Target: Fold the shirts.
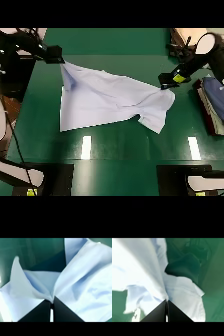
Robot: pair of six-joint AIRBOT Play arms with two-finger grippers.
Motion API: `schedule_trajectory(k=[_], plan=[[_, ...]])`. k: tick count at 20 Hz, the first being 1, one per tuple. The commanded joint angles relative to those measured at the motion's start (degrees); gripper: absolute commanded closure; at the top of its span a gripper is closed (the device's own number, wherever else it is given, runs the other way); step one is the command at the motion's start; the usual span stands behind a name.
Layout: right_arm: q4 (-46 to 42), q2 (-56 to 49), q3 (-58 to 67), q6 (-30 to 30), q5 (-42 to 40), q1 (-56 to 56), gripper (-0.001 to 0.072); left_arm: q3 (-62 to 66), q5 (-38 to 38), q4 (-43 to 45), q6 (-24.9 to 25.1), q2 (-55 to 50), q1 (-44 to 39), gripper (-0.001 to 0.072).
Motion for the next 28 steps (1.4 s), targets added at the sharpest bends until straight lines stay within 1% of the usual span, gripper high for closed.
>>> schedule_trajectory(k=[1,2,3,4,6,9,10,12,14,15,18,21,24,28], plan=[[4.68,-4.85,2.21,-1.38,-5.77,-5.97,0.0660,0.13,3.41,0.11,-0.09,-3.43,0.13,0.0241],[6.88,-5.42,4.31,-2.12,-5.90,-7.76,0.0421,0.55,3.04,0.17,-0.55,-3.32,0.13,0.0101],[8.68,-5.64,6.27,-2.12,-5.81,-9.46,0.0248,1.31,1.33,0.31,-0.55,-3.32,0.13,0.0105],[10.27,-5.49,8.02,-2.62,-5.27,-11.26,0.0251,2.32,-1.20,0.31,-0.57,-3.32,0.13,0.0106],[13.92,-3.54,8.76,-5.95,-3.06,-14.14,0.0263,2.71,-4.63,0.85,-0.52,-2.29,0.13,0.0107],[16.35,2.95,2.73,-8.96,0.79,-17.92,0.0274,-0.33,-6.75,4.74,-0.52,1.97,0.24,0.0106],[17.29,5.68,-0.85,-9.68,0.79,-18.86,0.0278,-2.89,-6.71,5.46,-0.48,4.04,0.26,0.0106],[19.85,11.91,-9.25,-11.23,0.26,-20.76,0.0281,-10.75,-6.12,9.64,-0.04,9.51,0.26,0.0106],[21.88,17.53,-16.70,-12.11,-1.66,-22.05,0.0281,-21.86,-3.10,15.06,-0.17,16.55,0.26,0.0105],[21.84,19.78,-19.45,-12.11,-2.58,-22.14,0.0281,-28.30,-0.94,16.02,-0.42,20.50,0.81,0.0106],[21.90,25.77,-25.90,-12.11,-4.96,-22.10,0.0281,-45.62,3.54,14.43,-2.05,30.67,5.27,0.0106],[21.86,29.90,-30.08,-12.11,-6.95,-22.10,0.0281,-58.71,4.28,8.98,-0.98,37.07,9.51,0.0106],[21.92,32.22,-32.00,-12.09,-7.54,-22.10,0.0281,-67.71,6.03,7.63,-0.90,38.99,9.88,0.0106],[21.88,34.56,-34.05,-12.09,-7.39,-22.10,0.0281,-76.08,11.69,1.44,0.02,38.99,9.88,0.0106]])
